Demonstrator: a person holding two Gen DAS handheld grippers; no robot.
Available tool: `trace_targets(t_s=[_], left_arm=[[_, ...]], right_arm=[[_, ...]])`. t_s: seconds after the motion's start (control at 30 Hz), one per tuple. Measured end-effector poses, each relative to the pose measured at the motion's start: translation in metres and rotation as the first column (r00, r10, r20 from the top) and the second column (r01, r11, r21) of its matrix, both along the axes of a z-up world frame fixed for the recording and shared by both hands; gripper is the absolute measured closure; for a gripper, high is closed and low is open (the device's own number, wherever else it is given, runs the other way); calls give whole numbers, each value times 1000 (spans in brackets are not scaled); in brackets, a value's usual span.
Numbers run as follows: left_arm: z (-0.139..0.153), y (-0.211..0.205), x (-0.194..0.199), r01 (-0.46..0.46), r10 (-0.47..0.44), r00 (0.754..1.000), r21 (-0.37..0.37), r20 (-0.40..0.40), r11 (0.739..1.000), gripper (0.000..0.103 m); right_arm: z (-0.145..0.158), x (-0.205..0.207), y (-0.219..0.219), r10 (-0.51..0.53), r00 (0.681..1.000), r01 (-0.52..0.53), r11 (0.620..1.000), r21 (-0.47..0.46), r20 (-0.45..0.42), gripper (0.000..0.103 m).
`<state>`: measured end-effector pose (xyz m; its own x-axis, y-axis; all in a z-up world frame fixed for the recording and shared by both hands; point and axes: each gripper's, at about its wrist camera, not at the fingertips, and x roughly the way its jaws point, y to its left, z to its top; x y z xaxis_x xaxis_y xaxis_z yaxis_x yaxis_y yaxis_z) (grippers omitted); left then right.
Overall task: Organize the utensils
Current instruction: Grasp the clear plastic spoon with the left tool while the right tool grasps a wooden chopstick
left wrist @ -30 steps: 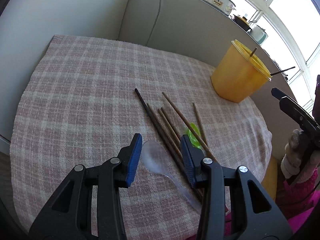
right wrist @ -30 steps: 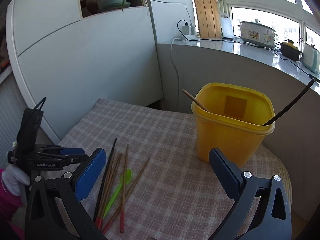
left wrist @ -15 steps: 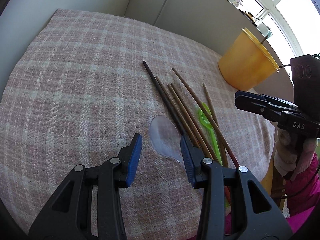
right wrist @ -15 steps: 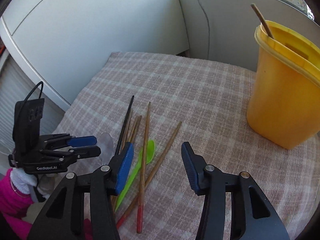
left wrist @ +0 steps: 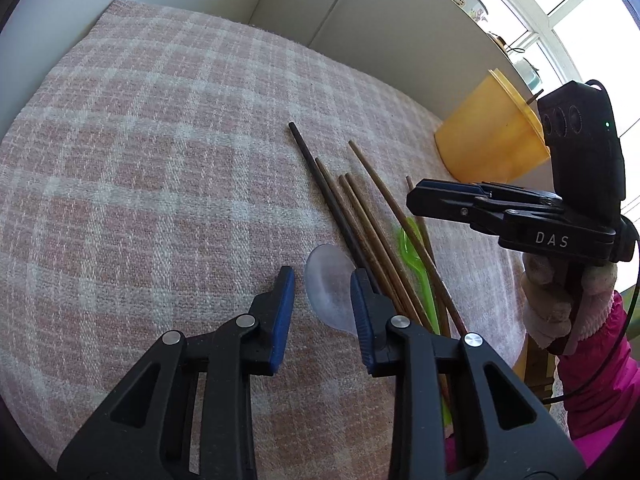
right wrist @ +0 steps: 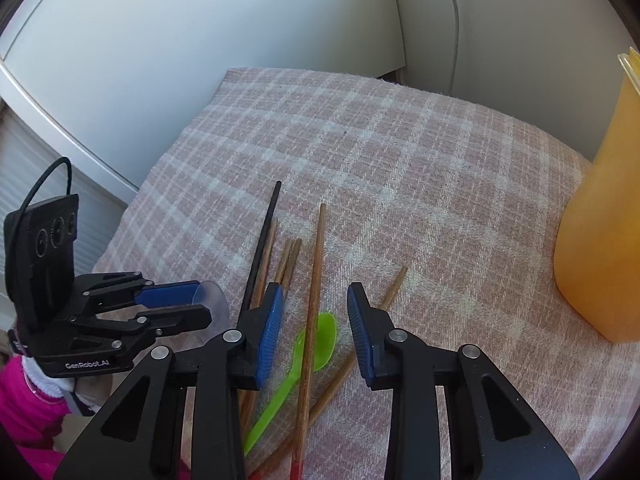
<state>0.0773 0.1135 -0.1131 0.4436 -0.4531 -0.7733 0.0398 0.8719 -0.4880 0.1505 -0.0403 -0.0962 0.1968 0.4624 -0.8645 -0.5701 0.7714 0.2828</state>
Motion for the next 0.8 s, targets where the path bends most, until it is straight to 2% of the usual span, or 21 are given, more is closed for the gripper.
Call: trace_targets(t_s=[0.1, 0.17, 0.3, 0.43, 0.67, 0.8], left_arm=[[-1, 0, 1, 9, -9, 1000, -12, -8, 1000, 82], [-1, -1, 2, 15, -15, 1000, -6, -6, 1000, 84], [-4, -2, 3, 16, -16, 1000, -8, -9, 1000, 97], [-4, -4, 3, 17, -17, 1000, -9, -1, 1000, 98], [-2, -2, -1, 14, -14, 1000, -9, 14, 1000, 99], [2, 2, -5, 7, -7, 1000, -4, 28, 1000, 100]], right_arm=[[-5, 6, 5, -1, 1000, 0, 1000, -13, -22, 78], [-10, 10, 8, -5, 999, 4, 1000, -28, -38, 78], [-17, 15, 13, -8, 998, 6, 999, -32, -67, 79], [-21, 17, 17, -13, 997, 10, 999, -42, -81, 84], [-24, 21, 24, -15, 997, 9, 997, -73, -79, 97], [-19, 20, 21, -20, 998, 15, 998, -68, -67, 99]])
